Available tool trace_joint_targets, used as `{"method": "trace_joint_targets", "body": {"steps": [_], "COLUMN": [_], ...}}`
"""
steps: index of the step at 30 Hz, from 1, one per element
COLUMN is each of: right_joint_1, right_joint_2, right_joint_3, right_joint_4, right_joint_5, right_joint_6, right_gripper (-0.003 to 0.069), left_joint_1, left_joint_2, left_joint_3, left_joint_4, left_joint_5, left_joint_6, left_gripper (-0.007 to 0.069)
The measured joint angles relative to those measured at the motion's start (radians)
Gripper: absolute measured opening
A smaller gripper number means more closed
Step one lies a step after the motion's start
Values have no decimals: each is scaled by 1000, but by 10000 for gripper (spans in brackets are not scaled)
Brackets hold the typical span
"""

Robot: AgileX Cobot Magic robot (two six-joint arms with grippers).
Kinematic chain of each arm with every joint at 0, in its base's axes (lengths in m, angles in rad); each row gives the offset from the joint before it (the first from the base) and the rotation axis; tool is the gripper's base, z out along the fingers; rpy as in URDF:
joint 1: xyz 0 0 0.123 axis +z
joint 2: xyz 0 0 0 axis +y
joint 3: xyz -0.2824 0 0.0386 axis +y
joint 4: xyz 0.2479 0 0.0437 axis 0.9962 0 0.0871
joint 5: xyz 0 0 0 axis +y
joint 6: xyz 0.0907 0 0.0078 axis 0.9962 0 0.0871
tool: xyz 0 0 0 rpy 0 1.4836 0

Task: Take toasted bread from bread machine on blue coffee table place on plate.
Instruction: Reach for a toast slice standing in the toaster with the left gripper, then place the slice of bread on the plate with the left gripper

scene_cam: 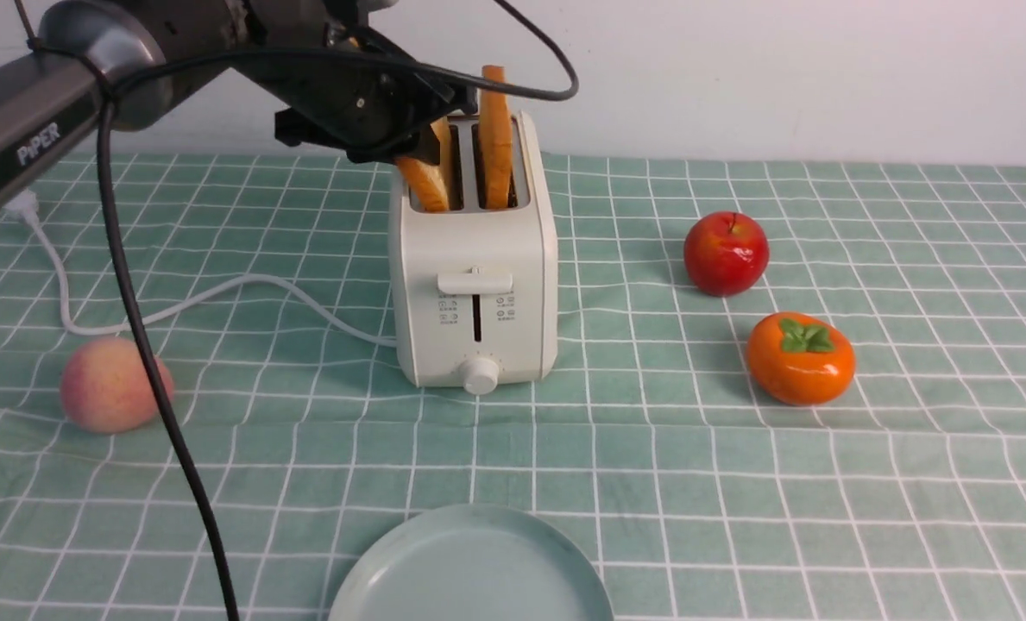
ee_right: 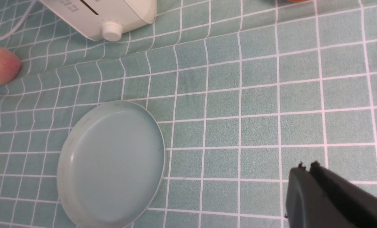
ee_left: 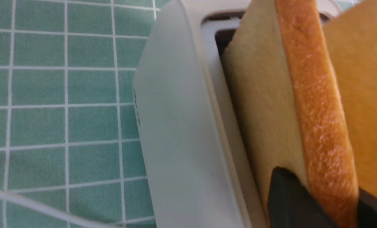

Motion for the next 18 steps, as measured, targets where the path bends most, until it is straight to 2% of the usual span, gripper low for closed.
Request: {"method": "trace_joint_targets", "body": {"steps": [3,11,15,18], "right_joint_1": [0,0,0,0], "right_joint_2": [0,0,0,0], "right_joint_3": [0,0,0,0], "right_joint_4": [0,0,1,1], "right_joint_5": [4,5,7,18], "right_joint_6": [0,-14,-17,-18], "right_gripper": [27,33,33,33], "left_joint_1": [-1,1,1,1], "left_joint_2": [-86,-323,-370,-415], "left_joint_3": [-10,-16,161,383], "left_joint_4": [25,-16,-132,-267], "left_joint_5": [57,407,431,431], "left_joint_6": [-1,44,106,181], "left_gripper": [81,81,81,81]}}
